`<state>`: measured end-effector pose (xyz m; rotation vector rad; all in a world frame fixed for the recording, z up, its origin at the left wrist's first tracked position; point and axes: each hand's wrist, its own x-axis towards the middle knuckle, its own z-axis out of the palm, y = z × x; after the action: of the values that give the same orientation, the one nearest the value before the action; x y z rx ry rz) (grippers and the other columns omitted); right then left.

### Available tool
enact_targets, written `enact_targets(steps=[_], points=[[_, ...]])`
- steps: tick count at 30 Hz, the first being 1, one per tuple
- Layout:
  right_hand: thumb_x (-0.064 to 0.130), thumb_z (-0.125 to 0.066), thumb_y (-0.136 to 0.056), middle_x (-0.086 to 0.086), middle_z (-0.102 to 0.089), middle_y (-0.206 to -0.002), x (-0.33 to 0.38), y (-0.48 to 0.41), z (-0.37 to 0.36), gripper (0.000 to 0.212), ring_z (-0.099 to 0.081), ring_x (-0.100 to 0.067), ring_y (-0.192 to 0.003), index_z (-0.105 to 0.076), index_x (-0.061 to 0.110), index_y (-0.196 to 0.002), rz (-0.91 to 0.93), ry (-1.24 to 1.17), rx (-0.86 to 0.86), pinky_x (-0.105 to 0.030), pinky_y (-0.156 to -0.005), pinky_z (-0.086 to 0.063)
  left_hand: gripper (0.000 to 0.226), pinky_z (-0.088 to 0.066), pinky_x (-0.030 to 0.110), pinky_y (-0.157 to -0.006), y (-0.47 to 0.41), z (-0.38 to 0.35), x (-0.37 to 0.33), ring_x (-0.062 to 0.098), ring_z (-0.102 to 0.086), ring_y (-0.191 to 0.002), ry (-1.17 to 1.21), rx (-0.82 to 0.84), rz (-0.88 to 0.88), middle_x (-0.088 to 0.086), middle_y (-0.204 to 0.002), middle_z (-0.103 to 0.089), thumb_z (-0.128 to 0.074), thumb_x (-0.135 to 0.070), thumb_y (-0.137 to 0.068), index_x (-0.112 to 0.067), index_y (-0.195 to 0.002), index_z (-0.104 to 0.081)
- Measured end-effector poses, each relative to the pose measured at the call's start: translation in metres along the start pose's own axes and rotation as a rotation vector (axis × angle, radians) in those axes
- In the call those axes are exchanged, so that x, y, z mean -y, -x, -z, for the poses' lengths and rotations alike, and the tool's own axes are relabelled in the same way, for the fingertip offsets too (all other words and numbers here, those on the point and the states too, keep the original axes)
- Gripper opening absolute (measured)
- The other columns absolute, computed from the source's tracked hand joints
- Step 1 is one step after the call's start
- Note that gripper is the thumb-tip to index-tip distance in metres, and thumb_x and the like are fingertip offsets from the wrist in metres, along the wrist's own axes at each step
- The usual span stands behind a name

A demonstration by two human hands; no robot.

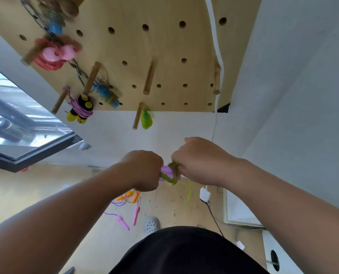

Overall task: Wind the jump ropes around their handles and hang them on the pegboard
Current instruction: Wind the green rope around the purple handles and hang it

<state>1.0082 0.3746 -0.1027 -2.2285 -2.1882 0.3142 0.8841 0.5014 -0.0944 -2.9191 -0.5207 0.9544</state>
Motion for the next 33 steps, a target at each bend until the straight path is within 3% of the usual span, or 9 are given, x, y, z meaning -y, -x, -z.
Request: enact_targets(steps=[2, 4, 7, 11, 15, 20, 24, 28, 33], points=[[0.030, -0.043, -0.102, 0.005, -0.034, -0.063, 0.009, 0.004, -0.003, 0.035, -0.047, -0.026, -0.067, -0.038, 0.022, -0.068, -0.071, -0.071, -0.030, -0.036, -0.063, -0.031, 0.007, -0.043, 0.030, -0.068, -0.002, -0.006, 0.003, 0.022, -0.056, -0.082, 0.100, -0.086, 0.069, -0.004, -0.090, -0.056, -0.057, -0.030, -0.086, -0.026, -0.086, -0.051], [0.043, -0.032, -0.107, 0.004, -0.040, -0.068, 0.020, 0.007, -0.005, 0.038, -0.052, -0.026, -0.071, -0.055, 0.021, -0.086, -0.137, -0.097, -0.063, -0.036, -0.055, -0.029, 0.014, -0.041, 0.030, -0.069, -0.001, -0.011, 0.004, 0.022, -0.054, -0.084, 0.188, -0.141, 0.107, -0.005, -0.089, -0.053, -0.058, -0.036, -0.088, -0.027, -0.084, -0.047], [0.044, -0.035, -0.106, 0.006, -0.053, -0.079, 0.030, 0.012, -0.014, 0.035, -0.060, -0.024, -0.077, -0.065, 0.029, -0.114, -0.214, -0.211, -0.212, -0.034, -0.061, -0.046, 0.022, -0.037, 0.029, -0.065, 0.003, -0.018, 0.007, 0.021, -0.051, -0.080, 0.326, -0.187, 0.127, -0.007, -0.082, -0.048, -0.061, -0.035, -0.086, -0.026, -0.080, -0.043], [0.029, -0.053, -0.096, 0.011, -0.058, -0.072, 0.051, 0.022, -0.029, 0.027, -0.057, -0.014, -0.067, -0.075, 0.022, -0.110, -0.279, -0.359, -0.718, -0.027, -0.059, -0.047, 0.023, -0.031, 0.028, -0.054, 0.017, -0.017, 0.016, 0.012, -0.046, -0.065, 0.561, -0.282, 0.087, -0.005, -0.074, -0.050, -0.063, -0.027, -0.083, -0.022, -0.074, -0.042], [0.010, -0.070, -0.088, 0.007, -0.066, -0.088, 0.073, 0.015, -0.031, 0.020, -0.057, -0.003, -0.078, -0.078, 0.015, -0.106, -0.356, -0.517, -0.952, -0.012, -0.074, -0.043, 0.024, -0.029, 0.028, -0.053, 0.036, -0.013, 0.028, 0.012, -0.042, -0.060, 0.781, -0.371, 0.053, -0.006, -0.069, -0.047, -0.067, -0.022, -0.080, -0.019, -0.072, -0.045], [0.006, -0.073, -0.086, 0.003, -0.061, -0.087, 0.094, -0.003, -0.015, 0.009, -0.051, -0.002, -0.077, -0.074, 0.008, -0.095, -0.342, -0.461, -0.996, -0.009, -0.069, -0.039, 0.021, -0.032, 0.024, -0.049, 0.051, -0.015, 0.052, 0.012, -0.041, -0.050, 1.090, -0.291, 0.011, -0.005, -0.057, -0.044, -0.069, -0.011, -0.075, -0.013, -0.072, -0.048], [0.031, -0.060, -0.098, 0.003, -0.059, -0.088, 0.111, -0.015, -0.010, 0.023, -0.050, -0.006, -0.067, -0.073, 0.014, -0.093, -0.356, -0.321, -0.959, -0.019, -0.056, -0.043, 0.022, -0.031, 0.032, -0.054, 0.057, -0.025, 0.084, 0.020, -0.040, -0.050, 1.439, -0.187, 0.024, 0.007, -0.054, -0.046, -0.070, -0.012, -0.061, -0.010, -0.070, -0.050], [0.056, -0.038, -0.096, 0.014, -0.058, -0.070, 0.139, -0.028, -0.009, 0.027, -0.055, -0.009, -0.062, -0.051, 0.034, -0.086, -0.634, -0.570, -0.749, -0.031, -0.053, -0.043, 0.019, -0.030, 0.036, -0.055, 0.065, -0.039, 0.104, 0.024, -0.038, -0.056, 1.614, -0.121, -0.028, 0.012, -0.058, -0.044, -0.066, -0.012, -0.054, -0.012, -0.064, -0.049], [0.052, -0.043, -0.095, 0.012, -0.048, -0.060, 0.150, -0.041, -0.009, 0.018, -0.047, -0.009, -0.057, -0.051, 0.048, -0.110, -0.518, -0.854, -0.713, -0.017, -0.054, -0.035, 0.022, -0.036, 0.027, -0.048, 0.079, -0.052, 0.114, 0.022, -0.038, -0.049, 1.924, 0.230, -0.315, 0.008, -0.062, -0.038, -0.059, 0.000, -0.057, -0.012, -0.069, -0.046]])
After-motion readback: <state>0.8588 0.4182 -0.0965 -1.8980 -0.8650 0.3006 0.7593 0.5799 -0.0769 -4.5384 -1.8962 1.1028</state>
